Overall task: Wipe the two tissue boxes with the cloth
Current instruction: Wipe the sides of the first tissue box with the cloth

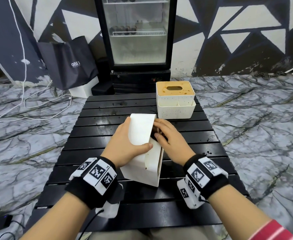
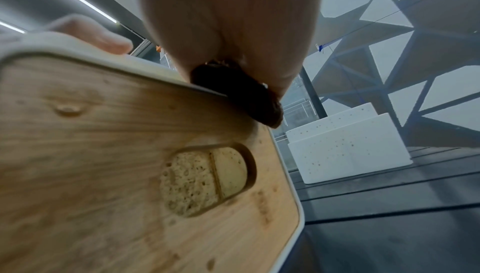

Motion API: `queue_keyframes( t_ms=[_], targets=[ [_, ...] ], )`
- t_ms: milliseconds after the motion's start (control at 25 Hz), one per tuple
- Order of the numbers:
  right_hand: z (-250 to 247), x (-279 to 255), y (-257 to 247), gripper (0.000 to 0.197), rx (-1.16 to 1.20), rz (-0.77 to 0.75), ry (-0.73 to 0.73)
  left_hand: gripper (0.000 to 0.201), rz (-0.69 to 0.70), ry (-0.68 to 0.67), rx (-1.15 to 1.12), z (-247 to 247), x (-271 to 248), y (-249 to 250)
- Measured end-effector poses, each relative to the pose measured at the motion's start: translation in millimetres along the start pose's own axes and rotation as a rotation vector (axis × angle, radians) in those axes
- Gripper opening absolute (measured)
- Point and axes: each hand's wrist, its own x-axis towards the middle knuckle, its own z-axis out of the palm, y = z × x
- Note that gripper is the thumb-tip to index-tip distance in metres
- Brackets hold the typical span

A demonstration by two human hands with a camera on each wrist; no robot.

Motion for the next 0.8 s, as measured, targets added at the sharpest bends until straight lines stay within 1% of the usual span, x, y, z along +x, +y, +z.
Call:
queue_keyframes(
  t_ms=[160, 320, 440, 560, 640, 720, 760, 800],
  targets=[
    [5, 5, -1, 0.039, -0.017, 0.023, 0.047, 0.073, -0.012, 0.063, -0.008, 3, -2, 1],
    [4, -15, -2, 0.038, -0.005, -0.018, 0.081, 0.075, -0.019, 0.071, 0.003, 4, -3, 5],
    [-2, -37, -2, 0.040, 0.019, 0.044, 0.137, 0.076, -0.046, 0.062, 0.018, 1, -6, 8],
    [-10, -57, -6, 0.043, 0.110, 0.117, 0.205, 0.073, -0.099, 0.024, 0.051, -1, -8, 16],
    [-13, -65, -14, 0.044, 0.136, 0.111, 0.243, 0.083, -0.143, -0.024, 0.091, -5, -8, 20],
    [-12, -71, -23, 0.042, 0.141, 0.063, 0.276, 0.105, -0.208, -0.032, 0.110, -12, -8, 19],
    [-10, -73, -27, 0.039, 0.137, 0.036, 0.281, 0.111, -0.236, -0.018, 0.101, -14, -9, 19],
    [-6, -74, -31, 0.037, 0.130, 0.014, 0.276, 0.110, -0.258, -0.002, 0.086, -16, -9, 18]
  ],
)
